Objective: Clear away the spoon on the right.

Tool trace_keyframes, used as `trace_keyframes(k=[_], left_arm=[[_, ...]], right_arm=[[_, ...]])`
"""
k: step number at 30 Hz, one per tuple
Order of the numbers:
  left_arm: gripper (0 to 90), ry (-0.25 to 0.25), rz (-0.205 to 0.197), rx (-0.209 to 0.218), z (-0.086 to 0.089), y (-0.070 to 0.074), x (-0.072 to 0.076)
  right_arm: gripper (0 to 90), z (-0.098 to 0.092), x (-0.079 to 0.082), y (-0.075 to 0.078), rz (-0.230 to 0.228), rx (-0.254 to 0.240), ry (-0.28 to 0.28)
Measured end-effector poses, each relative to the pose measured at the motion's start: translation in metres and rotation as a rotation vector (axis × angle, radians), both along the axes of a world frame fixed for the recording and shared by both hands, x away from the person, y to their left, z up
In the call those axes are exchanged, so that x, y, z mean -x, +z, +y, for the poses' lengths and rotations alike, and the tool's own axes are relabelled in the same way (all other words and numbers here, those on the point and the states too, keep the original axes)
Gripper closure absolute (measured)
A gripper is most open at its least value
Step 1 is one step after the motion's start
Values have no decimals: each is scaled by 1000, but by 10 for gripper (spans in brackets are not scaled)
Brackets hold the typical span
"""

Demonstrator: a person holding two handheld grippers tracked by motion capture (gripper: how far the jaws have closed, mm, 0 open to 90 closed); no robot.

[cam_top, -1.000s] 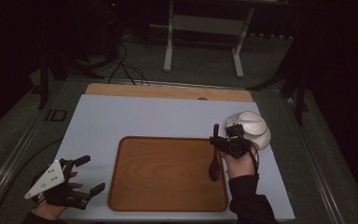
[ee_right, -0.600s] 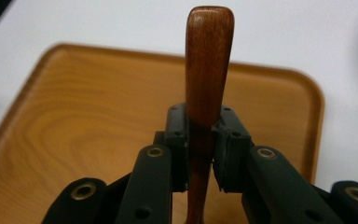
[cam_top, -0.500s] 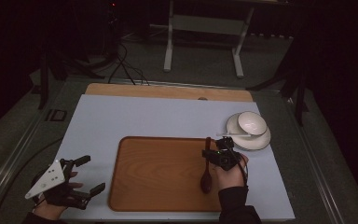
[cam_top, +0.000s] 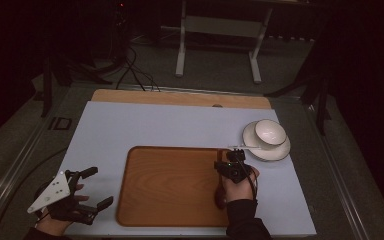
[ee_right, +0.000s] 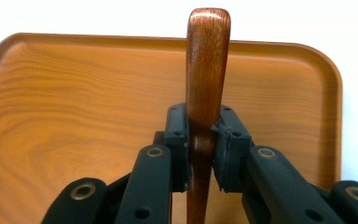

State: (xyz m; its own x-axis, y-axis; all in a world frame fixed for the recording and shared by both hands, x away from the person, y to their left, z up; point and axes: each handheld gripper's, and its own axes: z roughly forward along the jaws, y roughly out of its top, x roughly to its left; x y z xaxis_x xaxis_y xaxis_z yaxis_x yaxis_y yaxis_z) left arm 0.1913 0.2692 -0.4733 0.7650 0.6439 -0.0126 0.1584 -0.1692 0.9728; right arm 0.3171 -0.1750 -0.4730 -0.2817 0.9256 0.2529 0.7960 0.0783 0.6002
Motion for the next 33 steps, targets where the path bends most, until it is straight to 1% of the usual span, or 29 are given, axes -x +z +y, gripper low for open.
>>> trace_keyframes(k=[3,4,8,12,16,19,22,25,28,31,32,33], left_arm=[[0,-2,1,-1,0,0,0],[0,-3,1,-1,0,0,0],[0,-5,0,-1,-1,0,0],[0,-10,0,-9,-2,0,0],[0,-12,-2,-5,-4,0,1],[0,-13,1,-6,-4,0,1],[0,-12,0,-6,-3,0,1],[0,-12,0,-5,-3,0,1],[0,-12,0,-5,-3,0,1],[0,-12,0,-6,-3,0,1],[0,-12,0,-6,-3,0,1],[0,-11,0,-5,-3,0,1]], right_arm=[[773,0,-3,-5,-6,5,-10],[772,0,-4,-7,-6,-3,-18],[771,-2,-8,-16,-14,-1,-49],[771,-3,-11,-23,-6,5,-65],[770,-6,-16,-30,0,11,-87],[770,-9,-18,-33,0,9,-107],[770,-11,-19,-36,0,18,-123],[768,-11,-20,-40,-5,30,-130],[768,-12,-21,-41,-3,23,-138],[756,-13,-22,-43,-4,29,-144],[756,-13,-23,-43,-7,38,-144],[755,-13,-23,-44,-5,35,-146]])
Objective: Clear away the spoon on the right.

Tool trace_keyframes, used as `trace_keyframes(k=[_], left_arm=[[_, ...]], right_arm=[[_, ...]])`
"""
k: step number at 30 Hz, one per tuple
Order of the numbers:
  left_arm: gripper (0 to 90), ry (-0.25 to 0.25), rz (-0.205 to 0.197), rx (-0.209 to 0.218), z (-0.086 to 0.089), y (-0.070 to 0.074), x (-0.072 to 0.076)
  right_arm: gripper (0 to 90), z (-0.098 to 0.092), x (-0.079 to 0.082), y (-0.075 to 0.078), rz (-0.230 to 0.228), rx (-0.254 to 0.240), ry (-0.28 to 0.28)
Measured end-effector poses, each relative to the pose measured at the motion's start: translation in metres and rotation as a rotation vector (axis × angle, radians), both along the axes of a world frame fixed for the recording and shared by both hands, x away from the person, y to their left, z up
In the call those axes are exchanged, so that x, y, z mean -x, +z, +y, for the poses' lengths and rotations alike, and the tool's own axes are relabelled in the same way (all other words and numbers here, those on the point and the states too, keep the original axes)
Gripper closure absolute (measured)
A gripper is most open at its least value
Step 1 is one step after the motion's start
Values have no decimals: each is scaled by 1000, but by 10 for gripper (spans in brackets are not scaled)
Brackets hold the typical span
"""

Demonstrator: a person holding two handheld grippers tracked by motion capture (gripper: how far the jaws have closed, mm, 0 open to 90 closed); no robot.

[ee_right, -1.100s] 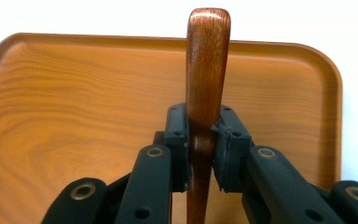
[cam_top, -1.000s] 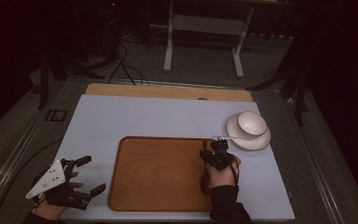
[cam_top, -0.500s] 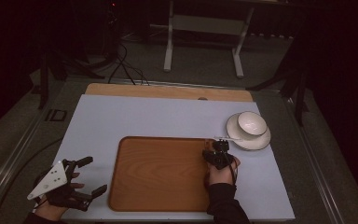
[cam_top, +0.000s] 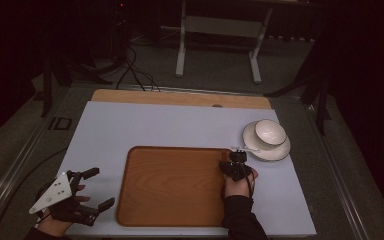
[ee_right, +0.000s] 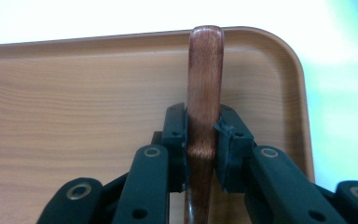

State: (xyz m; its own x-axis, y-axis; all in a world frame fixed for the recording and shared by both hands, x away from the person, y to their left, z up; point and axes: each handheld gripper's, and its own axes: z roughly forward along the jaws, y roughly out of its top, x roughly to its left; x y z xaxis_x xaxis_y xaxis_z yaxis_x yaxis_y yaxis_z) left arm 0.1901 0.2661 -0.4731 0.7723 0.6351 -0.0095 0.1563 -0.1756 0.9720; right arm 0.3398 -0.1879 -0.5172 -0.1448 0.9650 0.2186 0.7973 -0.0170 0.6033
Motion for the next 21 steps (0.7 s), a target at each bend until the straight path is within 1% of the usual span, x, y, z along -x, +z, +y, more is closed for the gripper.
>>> trace_keyframes(k=[5,9,14,17,21], left_arm=[[0,0,0,2,0,0,0],[0,0,-1,2,0,0,0],[0,0,1,2,1,0,0],[0,0,1,1,0,0,0],[0,0,1,-2,0,0,-1]], right_arm=[[741,0,-1,-1,-3,13,1],[724,-1,-2,0,0,11,2],[703,0,-3,1,7,17,17],[683,1,-2,5,-4,24,30],[650,0,0,10,0,18,54]])
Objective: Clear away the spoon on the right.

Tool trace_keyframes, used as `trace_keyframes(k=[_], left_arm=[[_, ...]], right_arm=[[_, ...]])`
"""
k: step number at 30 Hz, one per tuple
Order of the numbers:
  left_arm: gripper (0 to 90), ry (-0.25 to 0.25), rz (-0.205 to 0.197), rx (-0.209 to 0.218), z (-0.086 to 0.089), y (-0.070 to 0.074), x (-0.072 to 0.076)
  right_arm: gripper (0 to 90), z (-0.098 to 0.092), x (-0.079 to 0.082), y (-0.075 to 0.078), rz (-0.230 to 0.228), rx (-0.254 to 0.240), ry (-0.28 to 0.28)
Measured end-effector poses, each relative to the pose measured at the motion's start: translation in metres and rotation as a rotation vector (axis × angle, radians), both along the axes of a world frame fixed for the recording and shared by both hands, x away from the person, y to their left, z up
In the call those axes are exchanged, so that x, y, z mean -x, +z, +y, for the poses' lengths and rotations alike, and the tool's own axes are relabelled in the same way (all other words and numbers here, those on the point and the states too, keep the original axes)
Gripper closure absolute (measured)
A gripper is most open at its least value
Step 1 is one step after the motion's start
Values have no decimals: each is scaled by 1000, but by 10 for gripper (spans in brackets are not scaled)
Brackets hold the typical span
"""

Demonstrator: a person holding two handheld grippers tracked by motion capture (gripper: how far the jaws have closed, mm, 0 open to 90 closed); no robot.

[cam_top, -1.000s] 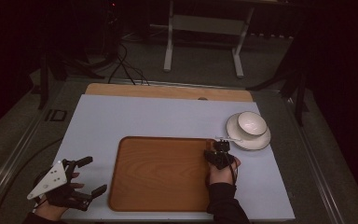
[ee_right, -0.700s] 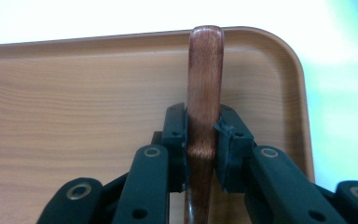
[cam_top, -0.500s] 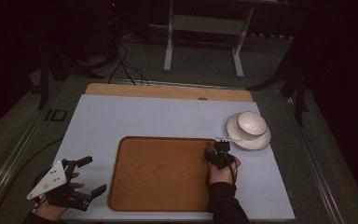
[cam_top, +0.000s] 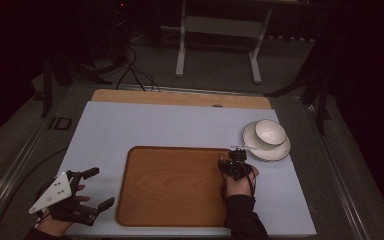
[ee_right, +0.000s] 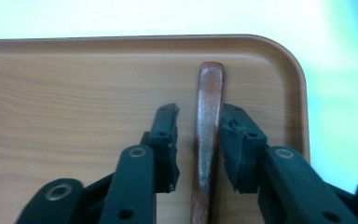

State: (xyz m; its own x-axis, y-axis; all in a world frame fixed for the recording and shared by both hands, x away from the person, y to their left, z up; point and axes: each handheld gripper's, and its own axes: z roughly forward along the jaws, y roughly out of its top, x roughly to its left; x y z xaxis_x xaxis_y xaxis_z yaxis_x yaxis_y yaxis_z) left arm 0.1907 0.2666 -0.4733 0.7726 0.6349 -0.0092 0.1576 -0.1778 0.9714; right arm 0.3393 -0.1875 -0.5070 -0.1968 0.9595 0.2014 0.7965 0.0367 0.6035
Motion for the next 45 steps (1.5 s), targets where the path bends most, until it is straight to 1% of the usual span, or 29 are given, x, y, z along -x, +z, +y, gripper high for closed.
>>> trace_keyframes(k=[3,5,8,10,12,13,14,16,21,22,23,24,27,31,33,35,37,40,45], left_arm=[[0,-1,0,-1,0,0,0],[0,-1,1,-3,0,0,0],[0,0,2,-3,0,0,0],[0,1,3,-2,0,0,0],[0,1,3,-2,0,-1,0],[0,1,2,-3,0,-1,0],[0,0,2,-4,0,-1,0],[0,1,2,-3,0,-1,0],[0,4,1,2,1,0,1],[0,5,2,1,1,0,1],[0,4,2,0,1,0,1],[0,3,2,-1,0,-1,1],[0,1,2,-3,0,0,1],[0,0,3,-2,0,-1,1],[0,-1,4,-3,0,-1,0],[0,0,6,-2,0,-1,0],[0,1,5,-3,0,-1,0],[0,0,8,-8,-1,-1,0],[0,1,8,-11,-1,-1,-1]], right_arm=[[582,-1,1,5,5,-15,21],[525,-2,2,8,0,-14,36],[417,-2,3,14,-4,-17,60],[349,-2,5,18,-27,-5,68],[304,-1,8,21,-39,-17,80],[292,-2,10,22,-48,-28,78],[267,-2,11,24,-50,-38,90],[249,-2,13,28,-64,-57,106],[183,-2,20,34,-99,-69,151],[173,-2,21,35,-112,-62,159],[170,-3,22,37,-123,-68,170],[170,-4,23,38,-127,-80,170],[170,-8,26,43,-143,-88,182],[185,-14,30,50,-168,-89,207],[185,-18,32,52,-172,-82,217],[185,-22,34,54,-179,-78,226],[185,-27,37,56,-187,-84,233],[187,-35,43,60,-211,-87,247],[187,-49,52,64,-222,-105,265]])
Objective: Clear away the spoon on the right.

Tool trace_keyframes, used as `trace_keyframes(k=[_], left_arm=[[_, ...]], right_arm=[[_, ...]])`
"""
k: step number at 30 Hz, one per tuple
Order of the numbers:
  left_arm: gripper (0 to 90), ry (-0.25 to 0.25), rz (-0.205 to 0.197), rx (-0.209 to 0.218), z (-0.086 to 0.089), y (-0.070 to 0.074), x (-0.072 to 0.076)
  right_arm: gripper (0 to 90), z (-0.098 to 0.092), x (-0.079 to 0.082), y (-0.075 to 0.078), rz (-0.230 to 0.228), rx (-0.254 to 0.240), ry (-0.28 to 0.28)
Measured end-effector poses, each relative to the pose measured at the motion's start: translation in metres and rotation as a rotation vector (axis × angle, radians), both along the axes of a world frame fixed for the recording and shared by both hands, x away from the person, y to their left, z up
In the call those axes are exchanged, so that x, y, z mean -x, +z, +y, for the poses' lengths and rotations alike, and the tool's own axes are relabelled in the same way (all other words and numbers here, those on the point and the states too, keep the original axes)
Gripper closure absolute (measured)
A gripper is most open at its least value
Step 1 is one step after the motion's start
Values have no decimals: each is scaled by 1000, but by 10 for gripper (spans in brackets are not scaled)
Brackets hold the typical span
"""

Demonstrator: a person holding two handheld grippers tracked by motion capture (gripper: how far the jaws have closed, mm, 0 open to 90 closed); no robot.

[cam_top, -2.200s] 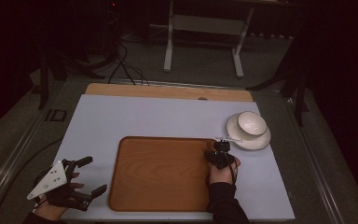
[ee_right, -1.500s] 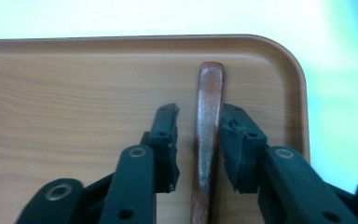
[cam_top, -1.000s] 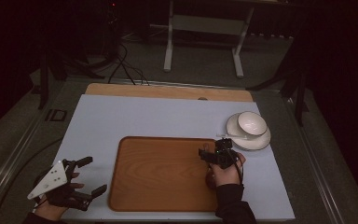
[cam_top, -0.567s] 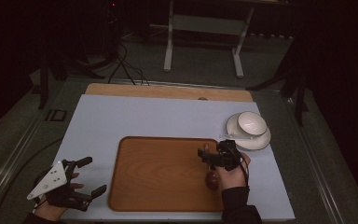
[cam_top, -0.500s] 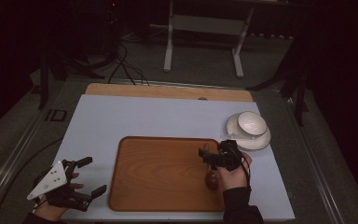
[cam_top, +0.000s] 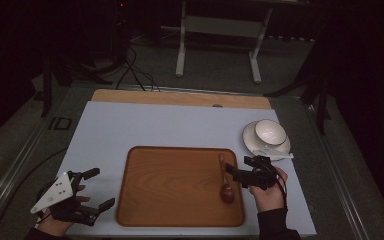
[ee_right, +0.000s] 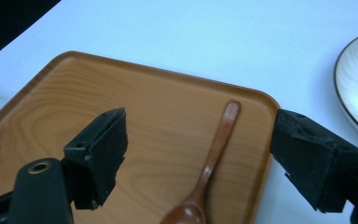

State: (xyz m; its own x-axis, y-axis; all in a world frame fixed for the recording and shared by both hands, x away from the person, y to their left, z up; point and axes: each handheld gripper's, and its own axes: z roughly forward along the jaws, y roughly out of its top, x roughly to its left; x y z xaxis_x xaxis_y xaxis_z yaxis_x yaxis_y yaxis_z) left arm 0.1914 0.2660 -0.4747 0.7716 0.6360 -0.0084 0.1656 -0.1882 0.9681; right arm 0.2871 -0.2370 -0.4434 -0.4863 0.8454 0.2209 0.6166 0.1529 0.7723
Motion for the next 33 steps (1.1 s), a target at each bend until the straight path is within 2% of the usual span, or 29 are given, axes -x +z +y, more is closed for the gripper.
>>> trace_keyframes(k=[12,19,23,29,33], left_arm=[[0,-1,2,4,1,0,-1],[0,3,2,6,1,0,-1],[0,3,2,6,1,0,-1],[0,4,4,8,1,0,-1],[0,0,7,9,1,-1,-1]], right_arm=[[187,-24,19,-7,-16,-9,52],[187,-33,27,-9,-90,-7,55],[187,-39,29,-9,-111,-12,64],[187,-47,31,-18,-95,-7,48],[187,-49,29,-26,-77,-7,59]])
